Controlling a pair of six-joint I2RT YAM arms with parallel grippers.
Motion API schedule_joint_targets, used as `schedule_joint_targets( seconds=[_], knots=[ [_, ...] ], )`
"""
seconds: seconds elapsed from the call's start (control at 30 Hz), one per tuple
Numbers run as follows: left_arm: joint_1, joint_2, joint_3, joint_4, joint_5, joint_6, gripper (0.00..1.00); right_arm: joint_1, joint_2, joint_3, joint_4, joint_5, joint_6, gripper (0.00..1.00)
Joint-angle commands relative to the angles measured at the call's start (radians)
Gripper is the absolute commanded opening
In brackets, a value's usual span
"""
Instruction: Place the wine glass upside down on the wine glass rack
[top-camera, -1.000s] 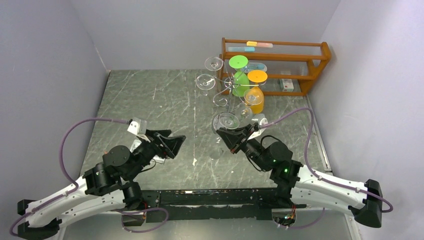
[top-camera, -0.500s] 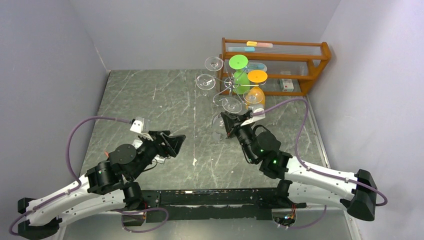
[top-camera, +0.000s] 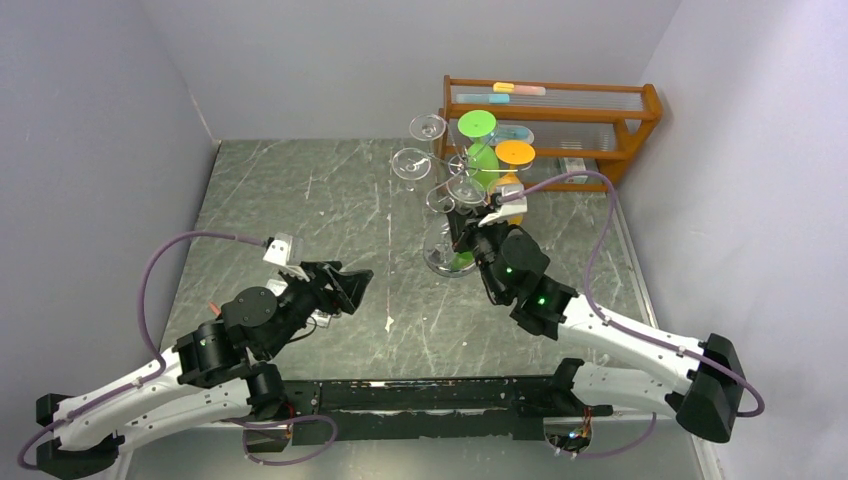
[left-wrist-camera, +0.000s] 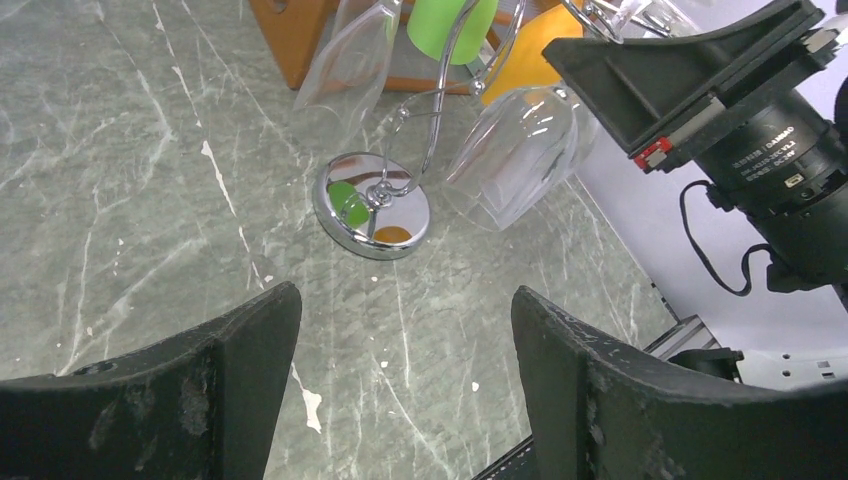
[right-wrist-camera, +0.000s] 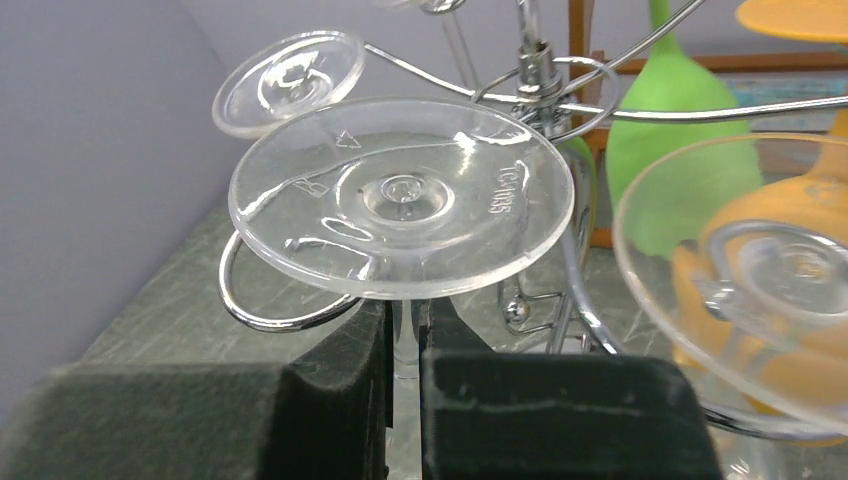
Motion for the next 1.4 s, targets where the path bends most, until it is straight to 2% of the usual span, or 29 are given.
schedule_joint_targets(
  seconds=[0.0,0.4,0.6,1.37],
  knots=[
    [-0.002,0.000,0.023,-0.003,-0.010,-0.001,0.81,-0.013,0.019,0.047,-0.022,-0.066,0.018,0.00],
    [-0.002,0.010,0.024,-0.004,0.001,-0.001,0.81,-0.095,0.080,0.106,-0.094,-0.236,0.019,0.00],
    [-0.002,0.012,0.024,-0.008,0.005,-0.002,0.81,-0.127,0.116,0.132,-0.116,-0.338,-0.032,0.00],
    [-0.002,0.014,0.012,-0.016,0.005,-0.010,0.81,-0.129,0.003,-0.043,0.131,-0.567,-0.129,0.00]
  ],
)
